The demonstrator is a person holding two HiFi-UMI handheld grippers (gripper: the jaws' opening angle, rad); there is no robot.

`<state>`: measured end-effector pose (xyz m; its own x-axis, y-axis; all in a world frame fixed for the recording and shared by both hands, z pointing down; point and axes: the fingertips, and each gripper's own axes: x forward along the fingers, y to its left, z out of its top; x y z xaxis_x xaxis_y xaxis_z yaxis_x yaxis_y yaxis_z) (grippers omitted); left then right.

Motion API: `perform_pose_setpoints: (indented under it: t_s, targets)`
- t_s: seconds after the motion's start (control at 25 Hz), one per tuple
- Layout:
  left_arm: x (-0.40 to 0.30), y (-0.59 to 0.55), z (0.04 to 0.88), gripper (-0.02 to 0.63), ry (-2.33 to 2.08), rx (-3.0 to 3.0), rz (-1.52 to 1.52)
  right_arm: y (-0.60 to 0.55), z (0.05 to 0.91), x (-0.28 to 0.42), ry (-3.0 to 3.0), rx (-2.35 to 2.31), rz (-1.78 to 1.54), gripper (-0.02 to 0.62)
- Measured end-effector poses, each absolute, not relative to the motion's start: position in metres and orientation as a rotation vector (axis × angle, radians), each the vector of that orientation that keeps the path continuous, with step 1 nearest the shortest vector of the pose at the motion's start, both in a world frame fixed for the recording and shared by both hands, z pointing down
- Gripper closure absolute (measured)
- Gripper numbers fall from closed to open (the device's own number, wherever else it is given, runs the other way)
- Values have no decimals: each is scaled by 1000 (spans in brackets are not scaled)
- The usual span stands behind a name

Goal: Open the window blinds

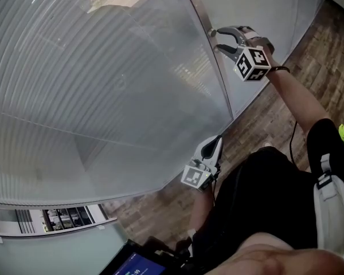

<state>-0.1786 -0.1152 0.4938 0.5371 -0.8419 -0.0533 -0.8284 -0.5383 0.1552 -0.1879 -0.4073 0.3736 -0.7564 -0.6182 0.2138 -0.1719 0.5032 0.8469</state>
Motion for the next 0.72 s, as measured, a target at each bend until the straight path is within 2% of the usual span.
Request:
perform_pose_setpoints:
  t_s: [0.08, 0.32, 0.52, 0.6, 0.72]
  targets:
    - [-180, -112, 493, 604, -1453, 2649, -188, -412, 372, -192, -2217, 662, -1223, 364]
    - [-186, -107, 496, 604, -1466, 2624, -200, -426, 371, -203, -2129, 690, -1300, 371]
    - [-189, -105, 495, 604, -1466, 2620, -182, -427, 363, -208, -2107, 716, -1334, 424]
    - [-189, -107, 496, 604, -1465, 2619, -174, -429, 366, -208, -2076, 705, -1362, 467]
    - [-190, -107, 497, 604, -1463, 2621, -171, -430, 367, -209, -2061, 705, -1382, 476]
